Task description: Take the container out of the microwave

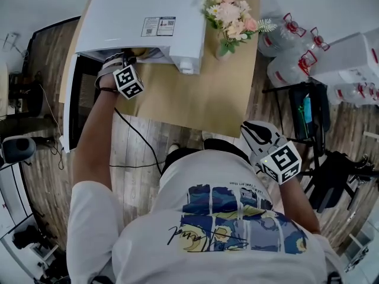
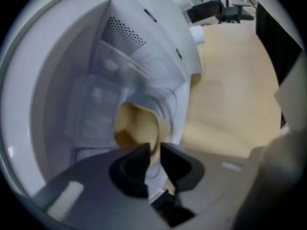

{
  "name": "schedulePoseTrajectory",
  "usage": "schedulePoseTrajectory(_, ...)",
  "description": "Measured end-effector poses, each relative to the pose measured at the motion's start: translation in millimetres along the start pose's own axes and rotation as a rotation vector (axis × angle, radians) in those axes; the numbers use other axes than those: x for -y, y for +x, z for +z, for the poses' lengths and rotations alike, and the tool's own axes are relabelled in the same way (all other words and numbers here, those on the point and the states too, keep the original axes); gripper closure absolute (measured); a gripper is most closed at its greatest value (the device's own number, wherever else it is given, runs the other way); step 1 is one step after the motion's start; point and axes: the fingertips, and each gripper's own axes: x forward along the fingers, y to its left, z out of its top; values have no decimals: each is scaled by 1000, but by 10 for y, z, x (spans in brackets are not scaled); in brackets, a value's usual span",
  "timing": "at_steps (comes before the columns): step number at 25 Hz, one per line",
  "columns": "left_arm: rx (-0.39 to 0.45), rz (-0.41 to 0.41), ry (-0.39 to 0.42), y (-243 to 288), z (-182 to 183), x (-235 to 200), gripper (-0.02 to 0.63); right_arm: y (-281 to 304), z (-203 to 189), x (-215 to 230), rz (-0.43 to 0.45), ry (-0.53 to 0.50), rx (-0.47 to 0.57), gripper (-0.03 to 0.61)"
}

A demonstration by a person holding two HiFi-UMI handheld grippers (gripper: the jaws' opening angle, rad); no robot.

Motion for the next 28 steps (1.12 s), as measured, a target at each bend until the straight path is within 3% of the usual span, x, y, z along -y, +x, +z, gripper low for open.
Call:
schedulePoseTrajectory(6,3,-9,7,-53,36,11,586,76,82,32,20,-16,8,545)
schedulePoseTrajectory(14,46,21,-9,-346,47,-26,589,250,219,-90,46,-43,35,546)
schedulePoseTrajectory(28,191,-8,-42,-1424,51,275,589,501,431,-732,94,-122,66,552)
